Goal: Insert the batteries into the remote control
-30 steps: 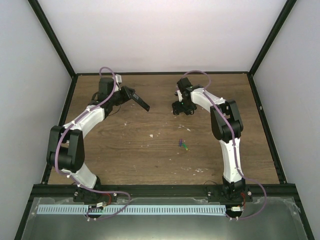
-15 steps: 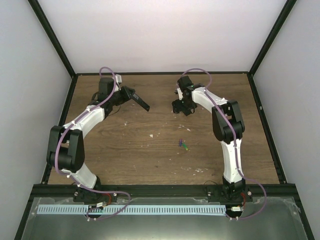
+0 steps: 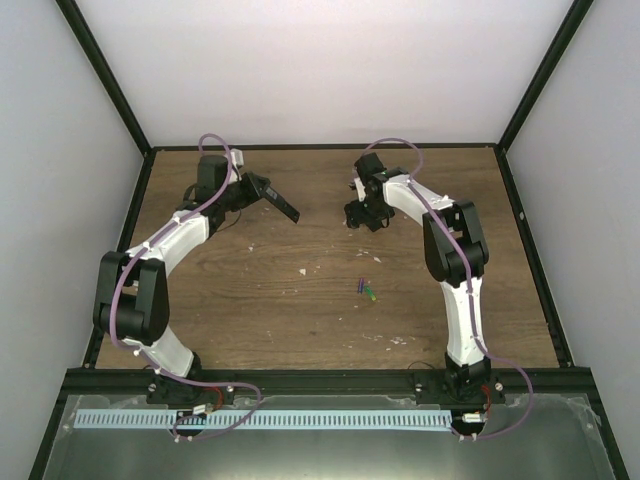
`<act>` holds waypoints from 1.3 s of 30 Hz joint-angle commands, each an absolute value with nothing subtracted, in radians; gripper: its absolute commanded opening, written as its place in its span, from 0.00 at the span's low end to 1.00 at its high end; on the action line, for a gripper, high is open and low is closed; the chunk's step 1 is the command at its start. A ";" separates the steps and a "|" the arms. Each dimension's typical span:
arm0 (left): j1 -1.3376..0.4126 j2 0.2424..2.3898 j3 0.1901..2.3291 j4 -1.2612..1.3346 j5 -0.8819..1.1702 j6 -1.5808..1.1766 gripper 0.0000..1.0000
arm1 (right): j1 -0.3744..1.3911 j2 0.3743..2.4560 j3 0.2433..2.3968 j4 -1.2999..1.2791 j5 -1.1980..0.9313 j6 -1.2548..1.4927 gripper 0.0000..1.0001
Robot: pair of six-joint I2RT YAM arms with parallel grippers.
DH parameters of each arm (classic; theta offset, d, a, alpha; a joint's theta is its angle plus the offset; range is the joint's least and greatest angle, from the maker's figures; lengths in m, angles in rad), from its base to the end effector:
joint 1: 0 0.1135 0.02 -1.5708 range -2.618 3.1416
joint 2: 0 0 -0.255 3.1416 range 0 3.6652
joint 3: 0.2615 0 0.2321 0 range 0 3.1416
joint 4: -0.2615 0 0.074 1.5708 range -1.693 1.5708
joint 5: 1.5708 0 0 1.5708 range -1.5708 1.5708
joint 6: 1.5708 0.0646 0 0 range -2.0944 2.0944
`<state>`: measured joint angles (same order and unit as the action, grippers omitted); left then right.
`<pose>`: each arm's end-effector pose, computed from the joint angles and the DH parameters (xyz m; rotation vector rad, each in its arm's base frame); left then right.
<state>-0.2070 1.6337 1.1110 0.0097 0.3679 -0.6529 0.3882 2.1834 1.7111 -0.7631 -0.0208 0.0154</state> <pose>0.3644 -0.1003 0.2422 -0.2488 2.1607 -0.8924 0.4060 0.1675 0.1427 -0.5264 2.7648 0.1242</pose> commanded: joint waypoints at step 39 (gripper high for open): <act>-0.202 1.663 1.146 0.015 0.381 -0.653 0.00 | 0.372 2.209 1.717 -0.781 0.020 0.015 0.59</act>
<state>-0.2070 1.6615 1.1206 0.0097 0.3706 -0.6533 0.3817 2.1860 1.7111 -0.7734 0.0124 0.0154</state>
